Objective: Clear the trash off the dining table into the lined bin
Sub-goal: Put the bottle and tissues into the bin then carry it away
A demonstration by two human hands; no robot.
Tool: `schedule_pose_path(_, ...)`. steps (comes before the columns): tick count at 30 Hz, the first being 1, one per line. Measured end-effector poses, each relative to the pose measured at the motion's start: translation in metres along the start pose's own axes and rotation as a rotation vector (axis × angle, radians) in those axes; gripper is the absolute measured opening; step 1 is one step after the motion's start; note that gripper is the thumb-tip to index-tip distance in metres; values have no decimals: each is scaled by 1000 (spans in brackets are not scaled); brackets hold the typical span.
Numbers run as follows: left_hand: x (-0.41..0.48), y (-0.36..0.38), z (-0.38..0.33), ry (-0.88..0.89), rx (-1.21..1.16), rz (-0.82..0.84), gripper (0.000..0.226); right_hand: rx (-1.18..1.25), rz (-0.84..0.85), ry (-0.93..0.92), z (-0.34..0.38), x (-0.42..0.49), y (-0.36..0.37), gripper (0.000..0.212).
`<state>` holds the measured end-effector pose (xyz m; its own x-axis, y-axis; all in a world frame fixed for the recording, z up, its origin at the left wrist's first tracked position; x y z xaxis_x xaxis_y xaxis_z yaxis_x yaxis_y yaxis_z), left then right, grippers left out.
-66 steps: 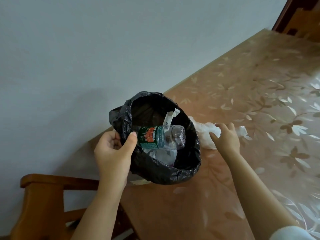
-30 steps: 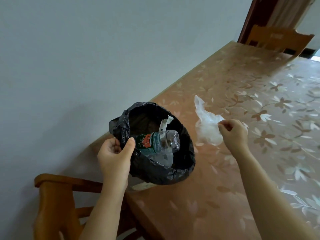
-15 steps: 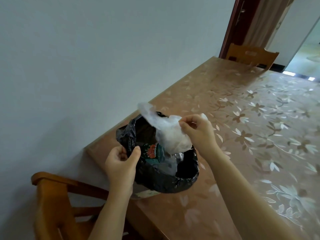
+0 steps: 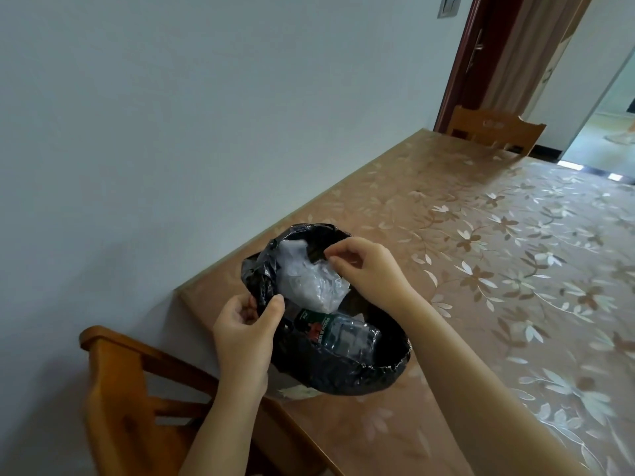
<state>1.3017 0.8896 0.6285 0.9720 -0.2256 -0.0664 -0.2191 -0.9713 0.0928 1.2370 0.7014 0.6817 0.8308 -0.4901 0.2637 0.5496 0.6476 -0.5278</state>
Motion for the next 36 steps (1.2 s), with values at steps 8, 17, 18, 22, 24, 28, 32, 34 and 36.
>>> schedule_pose_path(8,-31,-8,-10,18,-5,-10,15,-254,-159,24,-13,-76,-33,15)
schedule_pose_path(17,-94,7,-1,36,35,234,15,-572,-232,142,-14,-211,-87,13)
schedule_pose_path(18,-104,11,2,21,43,261,13,-592,-248,177,-15,-228,-94,14)
schedule_pose_path(22,-148,37,12,-58,46,381,14,-652,-320,306,-17,-300,-125,18)
schedule_pose_path(24,-173,54,12,-59,45,461,16,-652,-395,370,-18,-333,-144,19)
schedule_pose_path(28,-224,89,13,-82,63,607,14,-659,-523,441,-19,-395,-181,19)
schedule_pose_path(32,-288,132,12,-130,89,741,8,-693,-681,497,-21,-471,-227,15)
schedule_pose_path(34,-328,153,11,-145,107,798,11,-690,-753,539,-23,-517,-251,16)
schedule_pose_path(36,-370,171,15,-160,115,858,11,-670,-827,570,-22,-563,-273,16)
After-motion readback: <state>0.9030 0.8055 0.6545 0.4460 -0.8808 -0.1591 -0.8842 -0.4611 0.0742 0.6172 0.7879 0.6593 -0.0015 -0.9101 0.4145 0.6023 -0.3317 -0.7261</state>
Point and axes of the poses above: each hand's wrist, its own x-axis towards the middle knuckle, its own y-axis out of the palm, z = x × y, the point moved 6 cm from there along x, towards the middle knuckle, and after that the axes turned 3 degrees about -y, right-handed, at the moved point
